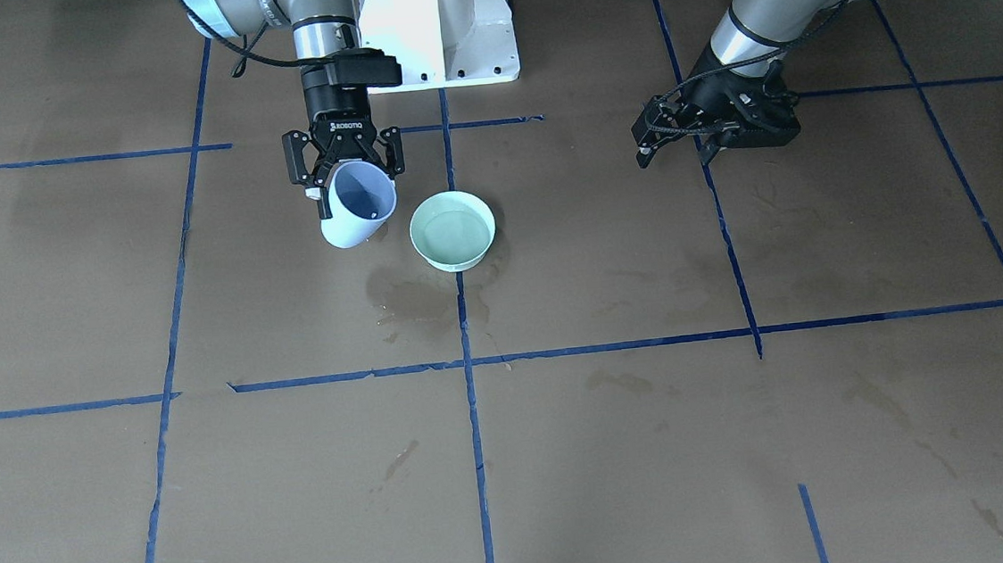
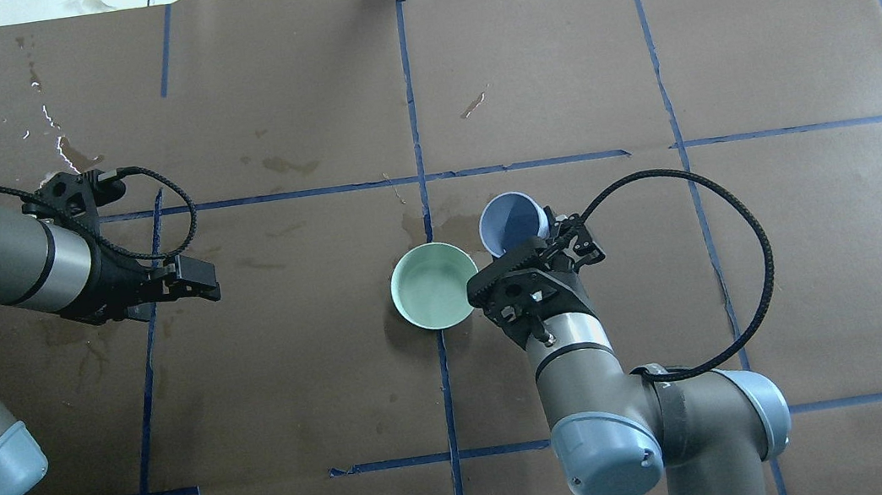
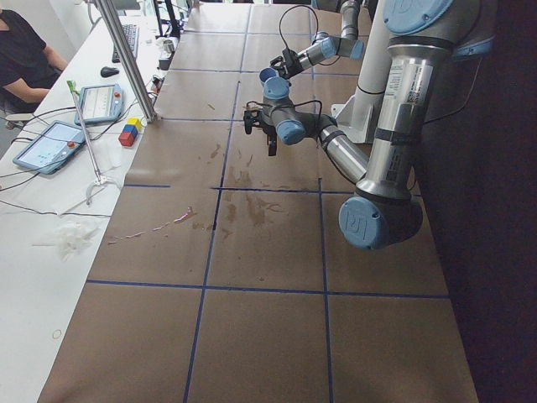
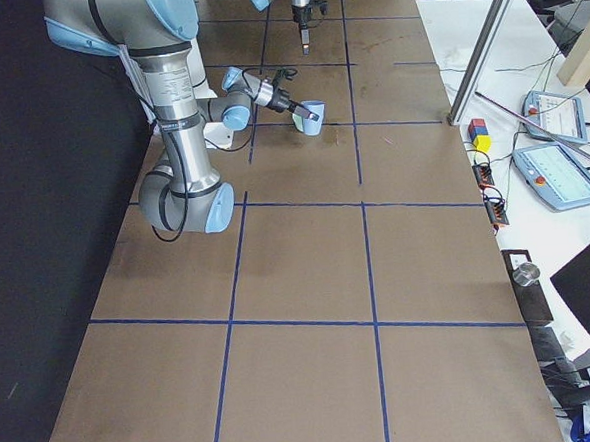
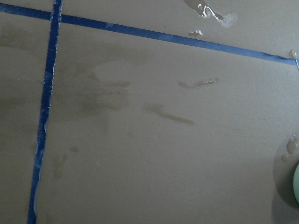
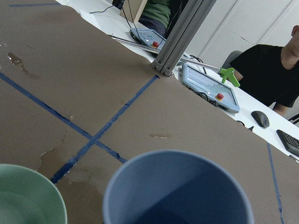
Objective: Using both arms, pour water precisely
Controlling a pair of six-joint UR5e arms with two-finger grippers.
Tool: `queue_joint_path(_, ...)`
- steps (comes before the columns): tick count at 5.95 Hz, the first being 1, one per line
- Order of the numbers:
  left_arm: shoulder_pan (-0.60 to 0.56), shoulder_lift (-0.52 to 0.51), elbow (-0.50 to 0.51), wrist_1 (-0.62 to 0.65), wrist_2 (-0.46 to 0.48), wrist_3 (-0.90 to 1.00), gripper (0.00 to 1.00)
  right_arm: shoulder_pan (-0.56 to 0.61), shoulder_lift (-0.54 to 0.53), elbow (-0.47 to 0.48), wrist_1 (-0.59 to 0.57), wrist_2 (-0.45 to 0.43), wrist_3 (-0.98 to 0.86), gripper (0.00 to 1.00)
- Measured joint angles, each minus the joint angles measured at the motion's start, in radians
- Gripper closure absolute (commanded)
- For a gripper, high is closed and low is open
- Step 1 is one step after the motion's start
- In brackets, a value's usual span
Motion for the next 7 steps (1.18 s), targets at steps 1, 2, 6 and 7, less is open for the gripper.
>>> queue_joint_path(1,0.0,0.002,-0.001,0.0,0.0,0.001,0.02,-0.002,0.015,-0.011,-0.031,-0.014,-0.055,0.85)
queue_joint_path(2,0.0,0.002,-0.001,0.0,0.0,0.001,0.02,-0.004,0.022,-0.017,-0.064,-0.024,-0.097,0.86)
queue_joint_path(6,0.0,0.005,-0.007,0.0,0.0,0.001,0.01,-0.029,0.05,-0.061,-0.102,-0.063,-0.208,0.86)
queue_joint_path(7,0.0,0.006,-0.008,0.0,0.0,0.001,0.01,-0.037,0.061,-0.074,-0.103,-0.076,-0.232,0.86)
